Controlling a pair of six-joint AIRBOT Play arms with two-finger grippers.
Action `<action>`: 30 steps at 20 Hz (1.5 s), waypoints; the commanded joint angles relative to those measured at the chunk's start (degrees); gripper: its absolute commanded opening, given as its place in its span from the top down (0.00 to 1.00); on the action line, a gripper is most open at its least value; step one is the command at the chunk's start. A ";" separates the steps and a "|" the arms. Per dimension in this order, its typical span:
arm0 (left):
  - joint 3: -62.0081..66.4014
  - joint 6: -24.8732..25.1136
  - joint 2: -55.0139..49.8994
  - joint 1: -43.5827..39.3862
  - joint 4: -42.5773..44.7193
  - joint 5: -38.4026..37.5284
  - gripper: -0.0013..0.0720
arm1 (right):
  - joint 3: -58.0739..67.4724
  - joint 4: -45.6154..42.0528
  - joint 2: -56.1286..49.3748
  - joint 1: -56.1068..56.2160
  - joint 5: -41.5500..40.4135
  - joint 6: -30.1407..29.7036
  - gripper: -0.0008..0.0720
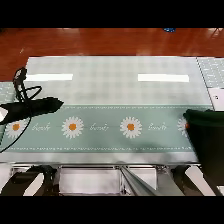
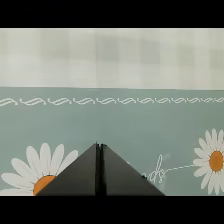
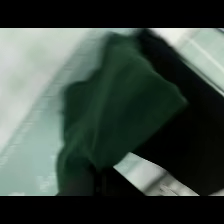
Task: Fold the shirts.
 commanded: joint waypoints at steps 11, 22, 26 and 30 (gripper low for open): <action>3.82 -3.23 -5.44 1.62 -0.04 6.27 0.96 | -24.26 -0.90 3.82 -12.07 -9.55 -2.97 0.70; 47.01 -6.78 -23.04 -12.94 9.62 -8.39 0.96 | -0.59 4.66 -15.15 53.07 -38.71 -8.41 0.96; 35.41 -14.03 -24.39 -15.63 25.29 -9.81 0.96 | -1.09 -10.80 -25.68 62.36 -30.56 -5.29 0.96; 33.20 -16.83 -25.66 -12.35 26.73 -9.33 0.96 | -2.49 -9.01 -31.17 61.40 -28.50 -2.69 0.96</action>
